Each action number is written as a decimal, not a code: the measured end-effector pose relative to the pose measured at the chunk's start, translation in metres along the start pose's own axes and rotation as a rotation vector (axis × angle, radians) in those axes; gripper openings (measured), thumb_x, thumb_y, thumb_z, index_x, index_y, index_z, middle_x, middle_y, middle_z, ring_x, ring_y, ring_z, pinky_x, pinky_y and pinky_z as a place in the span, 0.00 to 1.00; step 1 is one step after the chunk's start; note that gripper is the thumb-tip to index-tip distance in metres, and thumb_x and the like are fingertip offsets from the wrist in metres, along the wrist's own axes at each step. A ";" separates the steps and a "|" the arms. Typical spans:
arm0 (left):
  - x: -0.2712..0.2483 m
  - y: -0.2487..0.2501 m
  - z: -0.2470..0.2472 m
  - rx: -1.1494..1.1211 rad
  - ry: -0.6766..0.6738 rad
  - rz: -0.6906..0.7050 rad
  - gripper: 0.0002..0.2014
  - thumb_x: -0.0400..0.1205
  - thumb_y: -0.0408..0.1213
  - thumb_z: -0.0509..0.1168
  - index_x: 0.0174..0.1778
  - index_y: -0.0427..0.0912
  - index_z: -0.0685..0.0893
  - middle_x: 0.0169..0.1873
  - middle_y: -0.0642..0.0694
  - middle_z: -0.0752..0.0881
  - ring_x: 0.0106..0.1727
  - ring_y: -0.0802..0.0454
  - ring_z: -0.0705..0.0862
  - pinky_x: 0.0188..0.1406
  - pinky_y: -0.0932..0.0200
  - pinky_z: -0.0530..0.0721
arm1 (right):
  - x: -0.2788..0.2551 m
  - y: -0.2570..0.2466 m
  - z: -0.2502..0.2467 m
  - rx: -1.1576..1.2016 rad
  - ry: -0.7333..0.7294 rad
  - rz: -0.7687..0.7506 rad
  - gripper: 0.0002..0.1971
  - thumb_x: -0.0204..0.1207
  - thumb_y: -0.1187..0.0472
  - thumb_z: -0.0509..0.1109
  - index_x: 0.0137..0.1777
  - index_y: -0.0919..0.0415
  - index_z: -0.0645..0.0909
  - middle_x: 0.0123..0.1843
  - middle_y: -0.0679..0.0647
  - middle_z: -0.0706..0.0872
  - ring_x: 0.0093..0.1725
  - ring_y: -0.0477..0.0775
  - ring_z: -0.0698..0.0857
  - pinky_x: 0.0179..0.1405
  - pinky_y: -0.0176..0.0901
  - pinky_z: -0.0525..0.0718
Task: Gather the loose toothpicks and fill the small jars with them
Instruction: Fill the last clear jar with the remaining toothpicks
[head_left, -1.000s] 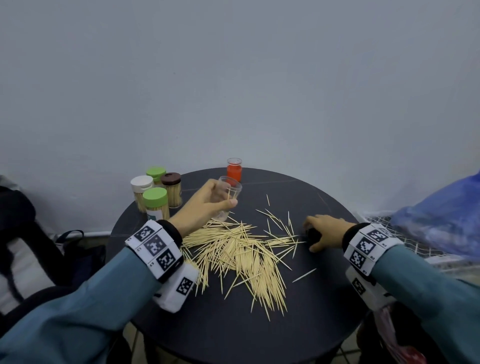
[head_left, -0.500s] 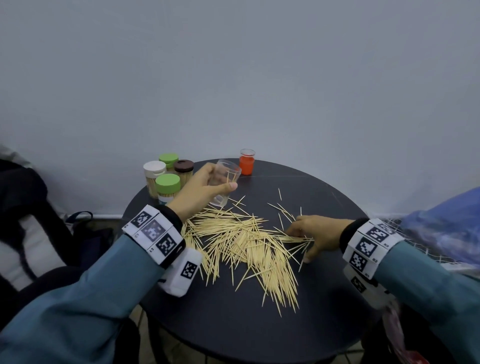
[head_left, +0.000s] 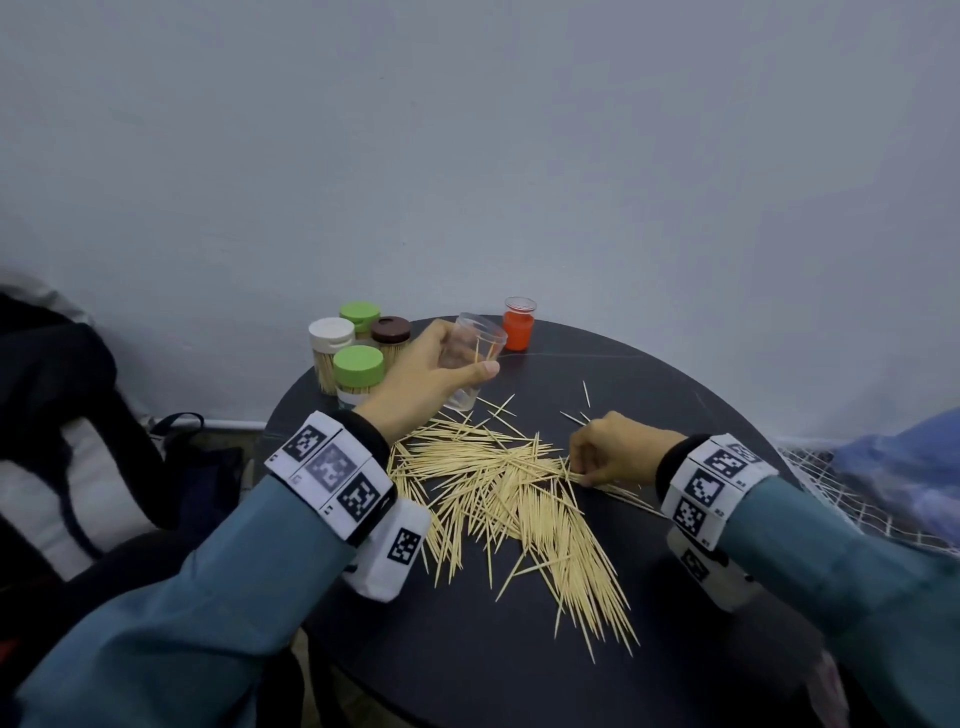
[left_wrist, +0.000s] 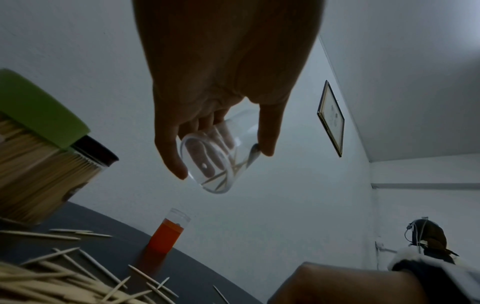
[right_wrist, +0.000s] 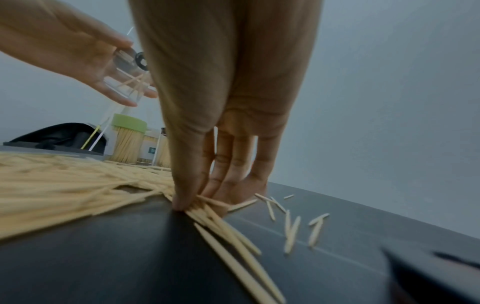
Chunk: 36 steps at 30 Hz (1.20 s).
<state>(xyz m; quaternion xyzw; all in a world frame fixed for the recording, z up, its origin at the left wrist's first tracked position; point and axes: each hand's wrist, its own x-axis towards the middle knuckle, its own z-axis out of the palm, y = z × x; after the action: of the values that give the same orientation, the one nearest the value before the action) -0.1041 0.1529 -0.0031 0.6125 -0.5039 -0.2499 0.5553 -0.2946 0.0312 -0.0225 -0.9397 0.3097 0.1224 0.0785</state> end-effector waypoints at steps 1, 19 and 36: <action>0.000 0.000 0.000 0.004 0.001 0.001 0.19 0.78 0.36 0.70 0.63 0.39 0.75 0.46 0.54 0.82 0.46 0.64 0.82 0.36 0.73 0.77 | 0.003 -0.003 -0.001 -0.004 0.007 0.016 0.09 0.74 0.60 0.73 0.51 0.63 0.83 0.42 0.50 0.84 0.42 0.45 0.78 0.43 0.33 0.75; 0.004 -0.006 -0.016 -0.004 0.052 -0.025 0.18 0.76 0.37 0.72 0.58 0.41 0.76 0.47 0.48 0.84 0.51 0.51 0.83 0.55 0.52 0.81 | 0.021 -0.084 -0.003 0.144 -0.051 0.303 0.32 0.72 0.42 0.71 0.66 0.66 0.75 0.64 0.59 0.81 0.62 0.56 0.81 0.48 0.41 0.77; 0.001 -0.006 -0.012 0.066 0.033 -0.013 0.18 0.77 0.41 0.72 0.60 0.43 0.75 0.49 0.50 0.82 0.53 0.53 0.82 0.46 0.62 0.80 | 0.013 -0.092 0.000 0.140 -0.072 0.295 0.22 0.79 0.52 0.66 0.67 0.67 0.73 0.66 0.59 0.79 0.64 0.56 0.79 0.53 0.40 0.77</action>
<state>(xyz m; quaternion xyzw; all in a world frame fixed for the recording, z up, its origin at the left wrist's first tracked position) -0.0910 0.1567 -0.0054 0.6378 -0.4986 -0.2267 0.5415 -0.2295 0.0974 -0.0195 -0.8712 0.4491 0.1443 0.1362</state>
